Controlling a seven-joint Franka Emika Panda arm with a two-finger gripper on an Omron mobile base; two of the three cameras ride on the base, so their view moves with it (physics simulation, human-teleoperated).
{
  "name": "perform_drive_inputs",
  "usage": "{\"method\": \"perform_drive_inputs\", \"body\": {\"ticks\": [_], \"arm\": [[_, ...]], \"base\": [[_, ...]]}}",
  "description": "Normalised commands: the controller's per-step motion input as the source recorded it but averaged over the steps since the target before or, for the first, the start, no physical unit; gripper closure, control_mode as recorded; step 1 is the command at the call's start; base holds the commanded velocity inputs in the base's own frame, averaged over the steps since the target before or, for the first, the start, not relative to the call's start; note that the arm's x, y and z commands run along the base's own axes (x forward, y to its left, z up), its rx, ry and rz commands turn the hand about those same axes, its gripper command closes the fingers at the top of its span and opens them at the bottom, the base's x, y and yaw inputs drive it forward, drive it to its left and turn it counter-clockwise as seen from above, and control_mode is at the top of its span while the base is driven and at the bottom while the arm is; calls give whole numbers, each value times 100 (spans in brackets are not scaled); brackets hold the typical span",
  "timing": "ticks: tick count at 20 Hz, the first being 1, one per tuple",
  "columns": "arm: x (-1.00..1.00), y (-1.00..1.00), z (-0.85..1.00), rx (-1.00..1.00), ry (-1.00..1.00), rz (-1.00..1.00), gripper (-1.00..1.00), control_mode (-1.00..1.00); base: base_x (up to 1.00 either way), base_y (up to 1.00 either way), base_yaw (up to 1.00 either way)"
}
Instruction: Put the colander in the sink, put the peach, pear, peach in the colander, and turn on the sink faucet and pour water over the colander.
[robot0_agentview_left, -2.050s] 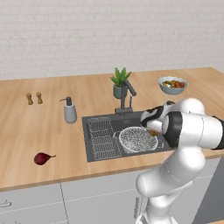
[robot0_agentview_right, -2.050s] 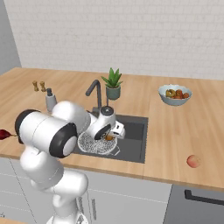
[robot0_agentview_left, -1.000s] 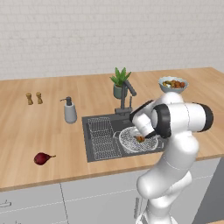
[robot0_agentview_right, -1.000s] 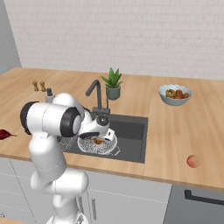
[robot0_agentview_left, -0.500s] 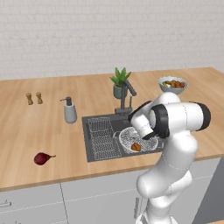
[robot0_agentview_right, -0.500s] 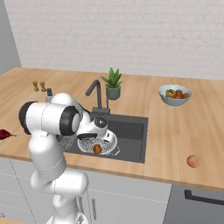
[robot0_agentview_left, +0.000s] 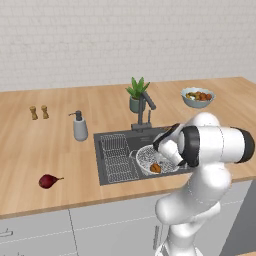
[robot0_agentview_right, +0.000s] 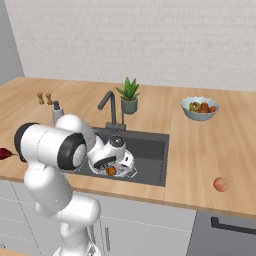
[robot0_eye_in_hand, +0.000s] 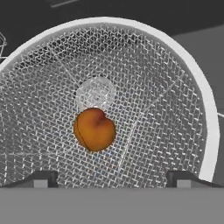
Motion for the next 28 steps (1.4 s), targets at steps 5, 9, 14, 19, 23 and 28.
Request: {"method": "perform_drive_inputs", "body": {"ticks": [5, 9, 14, 19, 23, 28], "arm": [[-1, -38, 86, 0, 14, 0, -100, -100], [-7, -33, 82, 0, 15, 0, -100, -100], [-42, -40, 60, 0, 9, 0, -100, -100], [-35, -66, 44, 0, 1, 0, -100, -100], [-27, -90, 21, 0, 0, 0, -100, -100], [-27, -98, 15, 0, 0, 0, -100, -100]], "base": [[0, 0, 0], [0, 0, 0], [0, 0, 0], [0, 0, 0], [0, 0, 0], [0, 0, 0]]}}
